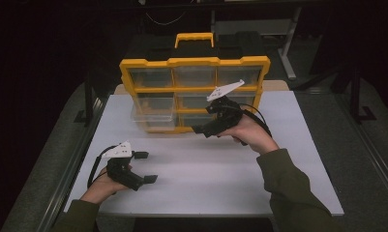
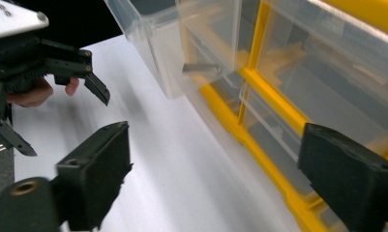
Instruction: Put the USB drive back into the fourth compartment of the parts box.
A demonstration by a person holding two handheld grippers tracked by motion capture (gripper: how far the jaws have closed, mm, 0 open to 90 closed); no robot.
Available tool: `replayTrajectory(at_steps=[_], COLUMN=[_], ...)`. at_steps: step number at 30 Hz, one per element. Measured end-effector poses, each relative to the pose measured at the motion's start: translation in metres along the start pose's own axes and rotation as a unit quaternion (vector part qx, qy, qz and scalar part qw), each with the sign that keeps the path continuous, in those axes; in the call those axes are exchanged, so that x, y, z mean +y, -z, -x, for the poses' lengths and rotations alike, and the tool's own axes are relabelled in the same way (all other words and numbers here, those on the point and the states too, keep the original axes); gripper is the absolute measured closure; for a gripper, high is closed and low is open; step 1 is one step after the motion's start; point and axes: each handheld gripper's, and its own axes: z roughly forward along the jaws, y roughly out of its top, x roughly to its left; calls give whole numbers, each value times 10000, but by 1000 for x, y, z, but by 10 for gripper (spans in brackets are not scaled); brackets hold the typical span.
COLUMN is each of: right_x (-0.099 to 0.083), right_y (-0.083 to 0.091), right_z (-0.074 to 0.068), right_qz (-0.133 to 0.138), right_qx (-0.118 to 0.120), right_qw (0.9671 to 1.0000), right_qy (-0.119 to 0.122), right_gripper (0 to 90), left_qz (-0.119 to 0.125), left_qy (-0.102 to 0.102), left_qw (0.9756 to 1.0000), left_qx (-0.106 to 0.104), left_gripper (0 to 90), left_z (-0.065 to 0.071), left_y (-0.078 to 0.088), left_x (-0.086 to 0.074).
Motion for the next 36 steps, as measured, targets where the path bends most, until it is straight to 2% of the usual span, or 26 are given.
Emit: replayTrajectory(at_steps=[2,5,20,33,36], right_x=[-11,-21,-76,-117,-123], right_y=[-1,-3,-2,6,9], right_z=[0,0,-4,-6,-6], right_qz=[23,5,232,167,233], right_qx=[-56,-109,-253,-401,-409], right_qw=[10000,9999,9989,9983,9979], right_qy=[-61,-62,-312,-397,-446], right_gripper=[32,0,0,0,0], left_qz=[-10,-3,17,22,17], left_qy=[6,4,-10,3,-1], left_qw=[10000,10000,10000,10000,10000], left_qx=[-9,-4,13,9,3], left_gripper=[0,0,0,0,0], left_z=[0,0,0,0,0], left_y=[0,0,0,2,2], left_x=[0,0,0,0,-1])
